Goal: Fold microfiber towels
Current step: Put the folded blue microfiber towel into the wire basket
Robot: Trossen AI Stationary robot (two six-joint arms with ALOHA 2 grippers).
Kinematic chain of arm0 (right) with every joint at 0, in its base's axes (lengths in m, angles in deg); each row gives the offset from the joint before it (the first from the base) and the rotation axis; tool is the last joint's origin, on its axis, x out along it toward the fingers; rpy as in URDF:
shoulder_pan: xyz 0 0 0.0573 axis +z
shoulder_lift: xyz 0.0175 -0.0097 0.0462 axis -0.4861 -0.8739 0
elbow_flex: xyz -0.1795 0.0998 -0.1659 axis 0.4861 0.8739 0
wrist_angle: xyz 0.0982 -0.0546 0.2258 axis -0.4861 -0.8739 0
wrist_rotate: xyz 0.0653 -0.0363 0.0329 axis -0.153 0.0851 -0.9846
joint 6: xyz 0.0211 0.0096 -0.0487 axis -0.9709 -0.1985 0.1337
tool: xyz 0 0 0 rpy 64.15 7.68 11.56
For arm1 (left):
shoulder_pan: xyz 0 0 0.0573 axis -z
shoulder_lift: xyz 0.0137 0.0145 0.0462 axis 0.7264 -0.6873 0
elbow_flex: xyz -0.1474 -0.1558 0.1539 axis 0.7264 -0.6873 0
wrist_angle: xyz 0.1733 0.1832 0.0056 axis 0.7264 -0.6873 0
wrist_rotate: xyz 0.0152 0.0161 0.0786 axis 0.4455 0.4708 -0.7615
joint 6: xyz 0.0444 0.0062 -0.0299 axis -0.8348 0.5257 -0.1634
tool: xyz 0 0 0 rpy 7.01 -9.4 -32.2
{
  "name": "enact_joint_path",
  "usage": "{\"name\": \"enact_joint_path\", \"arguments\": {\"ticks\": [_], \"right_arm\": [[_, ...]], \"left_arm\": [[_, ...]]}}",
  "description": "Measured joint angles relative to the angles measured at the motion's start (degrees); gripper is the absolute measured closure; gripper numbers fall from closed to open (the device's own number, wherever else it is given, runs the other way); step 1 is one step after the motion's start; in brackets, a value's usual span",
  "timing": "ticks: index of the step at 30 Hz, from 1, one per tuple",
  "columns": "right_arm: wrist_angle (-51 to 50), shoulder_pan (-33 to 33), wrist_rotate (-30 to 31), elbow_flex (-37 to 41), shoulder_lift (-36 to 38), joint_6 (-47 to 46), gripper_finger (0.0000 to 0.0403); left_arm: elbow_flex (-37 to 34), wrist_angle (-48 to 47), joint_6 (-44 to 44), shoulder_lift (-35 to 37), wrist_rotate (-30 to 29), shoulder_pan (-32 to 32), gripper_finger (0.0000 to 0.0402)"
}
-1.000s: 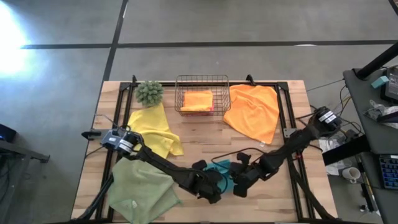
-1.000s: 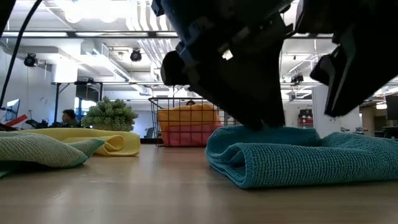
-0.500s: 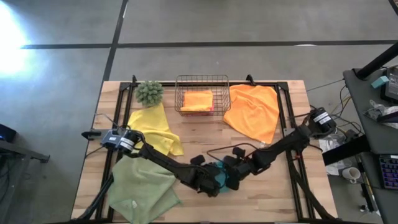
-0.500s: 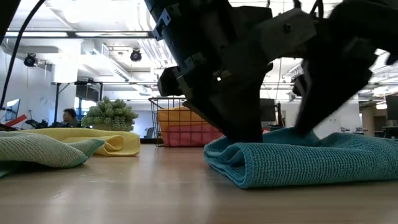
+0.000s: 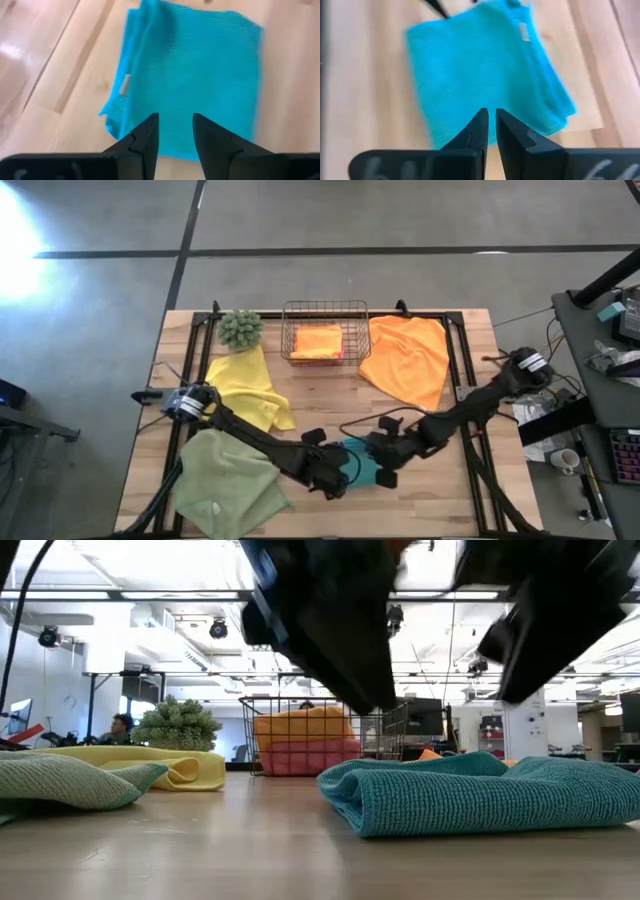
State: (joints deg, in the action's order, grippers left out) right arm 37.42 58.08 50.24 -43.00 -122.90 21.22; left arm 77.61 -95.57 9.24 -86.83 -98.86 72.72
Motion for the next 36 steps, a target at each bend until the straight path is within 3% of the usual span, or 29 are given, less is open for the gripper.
{"name": "enact_joint_path", "arguments": {"ticks": [9,16,22,28,36], "right_arm": [[-0.25,12.70,1.91,0.02,7.15,4.54,0.0376],[0.44,20.18,3.00,0.04,6.62,6.54,0.0376],[0.65,22.07,3.02,0.04,4.69,6.14,0.0364],[0.43,22.08,3.03,-0.24,2.67,2.96,0.0315],[-3.74,22.13,3.07,-4.16,3.16,4.07,0.0258]], "left_arm": [[0.00,4.98,-14.17,2.50,4.00,7.25,0.0298],[-0.02,8.40,-15.56,2.08,10.28,10.39,0.0298],[-0.02,10.44,-15.23,1.97,14.05,10.64,0.0296],[1.40,9.07,-10.66,1.84,18.34,9.83,0.0272],[10.24,1.60,-16.77,2.08,17.60,9.13,0.0255]]}}
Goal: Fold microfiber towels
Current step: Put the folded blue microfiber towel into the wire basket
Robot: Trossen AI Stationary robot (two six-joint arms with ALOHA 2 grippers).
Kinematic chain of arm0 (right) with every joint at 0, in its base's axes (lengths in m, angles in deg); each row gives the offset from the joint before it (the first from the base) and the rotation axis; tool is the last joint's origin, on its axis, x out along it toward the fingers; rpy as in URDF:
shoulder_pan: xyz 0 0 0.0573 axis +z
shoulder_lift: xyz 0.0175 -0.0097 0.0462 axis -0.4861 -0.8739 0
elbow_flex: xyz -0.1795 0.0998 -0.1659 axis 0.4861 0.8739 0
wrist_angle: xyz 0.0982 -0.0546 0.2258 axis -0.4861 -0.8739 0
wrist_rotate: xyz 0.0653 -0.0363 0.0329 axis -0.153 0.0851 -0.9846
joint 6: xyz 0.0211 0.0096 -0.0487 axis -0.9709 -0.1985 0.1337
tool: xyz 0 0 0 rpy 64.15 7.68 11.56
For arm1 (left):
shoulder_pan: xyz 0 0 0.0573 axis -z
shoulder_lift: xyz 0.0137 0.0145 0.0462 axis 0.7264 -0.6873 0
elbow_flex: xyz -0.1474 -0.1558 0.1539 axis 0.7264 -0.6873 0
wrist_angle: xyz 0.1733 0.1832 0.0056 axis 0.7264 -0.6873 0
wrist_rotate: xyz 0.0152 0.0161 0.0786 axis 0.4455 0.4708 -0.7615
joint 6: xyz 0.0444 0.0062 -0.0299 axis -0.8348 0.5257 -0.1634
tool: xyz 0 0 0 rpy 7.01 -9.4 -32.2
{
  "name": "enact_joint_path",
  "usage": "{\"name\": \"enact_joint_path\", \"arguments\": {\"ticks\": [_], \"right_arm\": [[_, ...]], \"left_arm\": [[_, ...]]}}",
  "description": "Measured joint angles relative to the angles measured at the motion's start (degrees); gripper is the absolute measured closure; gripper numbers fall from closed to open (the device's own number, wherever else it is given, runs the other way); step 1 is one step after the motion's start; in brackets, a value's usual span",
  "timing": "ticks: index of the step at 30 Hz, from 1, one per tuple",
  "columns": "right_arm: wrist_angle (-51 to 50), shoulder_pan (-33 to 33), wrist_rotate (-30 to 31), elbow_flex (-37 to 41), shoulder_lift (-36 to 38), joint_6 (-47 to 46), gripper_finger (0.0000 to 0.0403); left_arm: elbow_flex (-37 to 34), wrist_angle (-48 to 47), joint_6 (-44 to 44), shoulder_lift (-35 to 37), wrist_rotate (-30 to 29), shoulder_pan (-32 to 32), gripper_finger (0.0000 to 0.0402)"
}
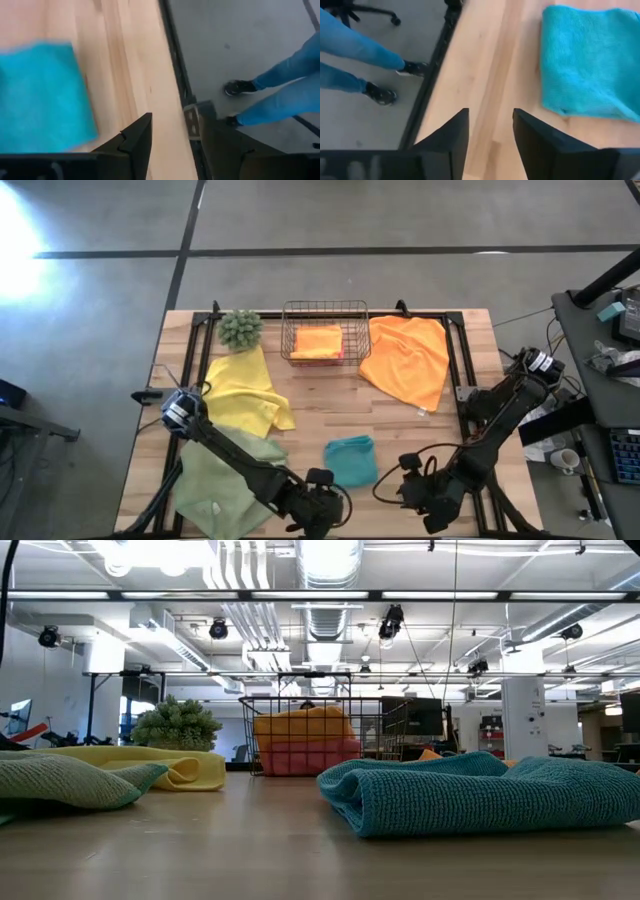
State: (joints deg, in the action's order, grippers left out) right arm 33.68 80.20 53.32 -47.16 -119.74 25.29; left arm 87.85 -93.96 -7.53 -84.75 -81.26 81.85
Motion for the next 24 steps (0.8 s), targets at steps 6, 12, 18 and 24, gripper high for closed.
{"name": "enact_joint_path", "arguments": {"ticks": [6,12,18,24], "right_arm": [[-4.42,0.01,-0.04,-0.87,0.00,-0.09,0.0246],[-4.60,-0.35,0.77,-0.74,0.00,5.20,0.0248],[-4.42,-0.64,6.92,-0.73,-0.44,10.65,0.0245],[-3.44,-0.90,9.60,-0.71,-2.84,16.54,0.0245]], "left_arm": [[5.48,-3.24,-5.44,-0.13,-8.99,0.08,0.0255],[3.42,-3.51,-7.30,-0.81,-17.39,-0.02,0.0255],[2.31,-2.57,-7.36,-4.66,-18.63,-0.02,0.0255],[2.31,-1.45,-7.32,-8.72,-19.73,-0.21,0.0255]]}}
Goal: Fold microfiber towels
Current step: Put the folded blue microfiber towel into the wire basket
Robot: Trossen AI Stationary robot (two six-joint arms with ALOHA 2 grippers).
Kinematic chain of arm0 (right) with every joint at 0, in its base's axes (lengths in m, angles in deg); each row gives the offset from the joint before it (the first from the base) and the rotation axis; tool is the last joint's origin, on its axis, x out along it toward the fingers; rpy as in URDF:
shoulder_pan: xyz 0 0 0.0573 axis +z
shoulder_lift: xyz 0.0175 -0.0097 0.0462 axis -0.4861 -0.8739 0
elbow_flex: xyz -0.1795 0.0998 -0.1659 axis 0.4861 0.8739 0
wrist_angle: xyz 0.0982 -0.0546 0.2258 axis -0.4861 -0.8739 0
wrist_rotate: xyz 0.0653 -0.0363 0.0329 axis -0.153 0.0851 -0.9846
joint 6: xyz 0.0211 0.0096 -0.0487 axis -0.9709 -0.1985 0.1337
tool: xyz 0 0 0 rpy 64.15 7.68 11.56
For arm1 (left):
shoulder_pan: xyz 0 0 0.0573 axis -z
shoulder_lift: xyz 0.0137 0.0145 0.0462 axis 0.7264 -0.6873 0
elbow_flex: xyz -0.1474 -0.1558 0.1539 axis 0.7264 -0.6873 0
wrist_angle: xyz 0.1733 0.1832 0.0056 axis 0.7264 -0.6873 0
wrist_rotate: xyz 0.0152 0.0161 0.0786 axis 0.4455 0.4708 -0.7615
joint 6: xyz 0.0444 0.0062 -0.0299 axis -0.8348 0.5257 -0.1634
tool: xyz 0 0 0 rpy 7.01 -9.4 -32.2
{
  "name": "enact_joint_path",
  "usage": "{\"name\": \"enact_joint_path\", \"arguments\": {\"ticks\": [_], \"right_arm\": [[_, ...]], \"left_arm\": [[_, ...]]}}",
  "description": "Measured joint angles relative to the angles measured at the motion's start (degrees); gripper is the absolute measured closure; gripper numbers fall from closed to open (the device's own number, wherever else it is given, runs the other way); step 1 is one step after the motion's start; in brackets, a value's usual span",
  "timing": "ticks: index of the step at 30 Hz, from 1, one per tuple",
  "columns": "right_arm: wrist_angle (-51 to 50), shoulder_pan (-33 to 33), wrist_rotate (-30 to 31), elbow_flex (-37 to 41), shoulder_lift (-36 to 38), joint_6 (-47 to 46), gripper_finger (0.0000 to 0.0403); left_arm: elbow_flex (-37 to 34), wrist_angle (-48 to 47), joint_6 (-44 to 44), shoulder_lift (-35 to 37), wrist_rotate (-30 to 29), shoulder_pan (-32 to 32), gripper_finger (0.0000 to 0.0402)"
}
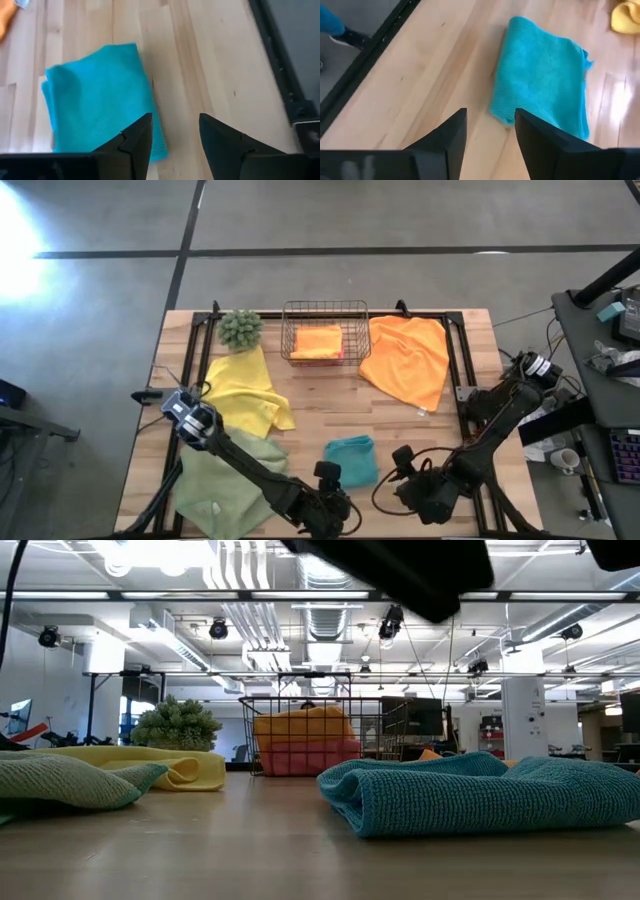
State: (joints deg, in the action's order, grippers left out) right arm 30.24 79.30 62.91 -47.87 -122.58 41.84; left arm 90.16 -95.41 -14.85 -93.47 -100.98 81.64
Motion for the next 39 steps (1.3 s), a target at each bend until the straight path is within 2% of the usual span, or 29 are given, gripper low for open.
{"name": "enact_joint_path", "arguments": {"ticks": [6,14,28,39], "right_arm": [[3.08,-0.03,0.17,0.07,-4.71,3.76,0.0251],[6.89,-1.30,4.48,0.07,-10.10,3.84,0.0265],[10.65,-4.52,3.87,0.07,-13.12,2.93,0.0266],[10.71,-6.78,3.85,0.09,-14.82,1.64,0.0266]], "left_arm": [[-0.14,-0.10,1.51,-1.33,-0.45,-0.14,0.0255],[-3.65,0.02,1.54,-1.34,-1.46,-0.85,0.0255],[-8.05,5.34,1.63,-1.34,-0.05,-1.21,0.0255],[-9.76,6.05,1.62,-1.89,-0.22,-2.70,0.0255]]}}
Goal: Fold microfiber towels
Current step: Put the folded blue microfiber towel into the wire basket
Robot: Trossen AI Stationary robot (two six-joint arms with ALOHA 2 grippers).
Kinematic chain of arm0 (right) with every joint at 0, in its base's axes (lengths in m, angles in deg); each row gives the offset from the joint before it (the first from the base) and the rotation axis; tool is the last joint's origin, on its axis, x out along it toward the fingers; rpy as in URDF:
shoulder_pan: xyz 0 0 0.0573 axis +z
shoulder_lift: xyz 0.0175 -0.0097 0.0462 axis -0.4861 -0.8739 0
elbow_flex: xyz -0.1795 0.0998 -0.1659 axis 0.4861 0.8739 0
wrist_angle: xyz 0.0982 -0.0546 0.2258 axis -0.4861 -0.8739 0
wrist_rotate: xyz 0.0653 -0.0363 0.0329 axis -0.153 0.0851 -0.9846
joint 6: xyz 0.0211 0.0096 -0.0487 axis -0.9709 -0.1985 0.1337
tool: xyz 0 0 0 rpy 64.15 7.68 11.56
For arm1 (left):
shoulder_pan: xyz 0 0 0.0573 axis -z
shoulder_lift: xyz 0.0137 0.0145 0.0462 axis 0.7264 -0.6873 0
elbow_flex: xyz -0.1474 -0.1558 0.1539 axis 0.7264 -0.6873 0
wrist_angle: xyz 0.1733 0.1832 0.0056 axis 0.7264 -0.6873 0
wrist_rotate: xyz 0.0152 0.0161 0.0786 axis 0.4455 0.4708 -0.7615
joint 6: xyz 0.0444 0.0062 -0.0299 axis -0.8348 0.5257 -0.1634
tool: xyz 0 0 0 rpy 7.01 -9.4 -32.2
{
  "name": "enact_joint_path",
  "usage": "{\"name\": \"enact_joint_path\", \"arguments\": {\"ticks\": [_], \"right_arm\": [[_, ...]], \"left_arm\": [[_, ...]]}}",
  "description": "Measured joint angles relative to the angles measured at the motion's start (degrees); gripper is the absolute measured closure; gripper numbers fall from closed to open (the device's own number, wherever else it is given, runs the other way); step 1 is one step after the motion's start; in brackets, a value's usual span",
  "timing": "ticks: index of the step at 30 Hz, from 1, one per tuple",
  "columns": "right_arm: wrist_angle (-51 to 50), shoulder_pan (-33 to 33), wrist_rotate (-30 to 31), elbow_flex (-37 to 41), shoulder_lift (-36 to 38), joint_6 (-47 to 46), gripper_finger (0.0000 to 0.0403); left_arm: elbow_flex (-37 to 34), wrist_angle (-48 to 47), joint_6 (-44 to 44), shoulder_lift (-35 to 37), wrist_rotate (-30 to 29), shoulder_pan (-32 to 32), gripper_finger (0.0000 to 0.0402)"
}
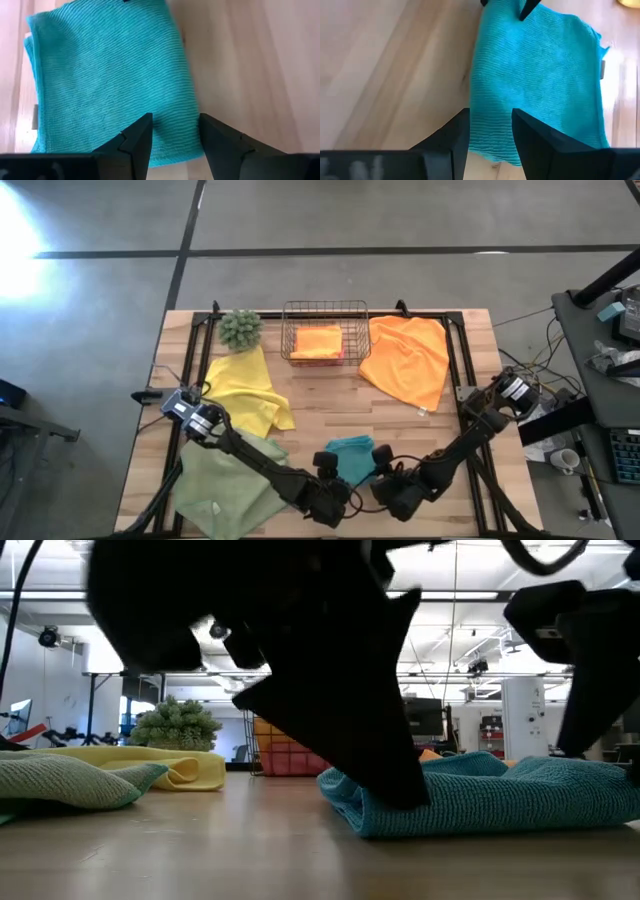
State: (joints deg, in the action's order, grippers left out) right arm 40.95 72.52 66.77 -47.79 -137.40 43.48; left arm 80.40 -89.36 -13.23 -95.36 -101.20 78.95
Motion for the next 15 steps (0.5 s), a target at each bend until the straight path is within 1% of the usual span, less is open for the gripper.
{"name": "enact_joint_path", "arguments": {"ticks": [3,5,7,15], "right_arm": [[0.03,-0.98,-0.66,0.04,0.00,-0.76,0.0266],[0.37,-1.47,-3.46,0.04,0.00,-1.11,0.0266],[0.36,-1.55,-4.94,0.14,0.00,-1.04,0.0266],[0.40,-3.89,-5.09,0.68,0.00,-0.87,0.0266]], "left_arm": [[-0.96,0.44,1.65,-0.46,0.22,-0.19,0.0255],[-1.18,0.55,2.90,-0.43,1.40,-0.22,0.0255],[-1.78,1.29,3.02,-0.43,1.47,-0.18,0.0255],[-2.59,2.00,3.12,-0.29,1.93,-0.78,0.0256]]}}
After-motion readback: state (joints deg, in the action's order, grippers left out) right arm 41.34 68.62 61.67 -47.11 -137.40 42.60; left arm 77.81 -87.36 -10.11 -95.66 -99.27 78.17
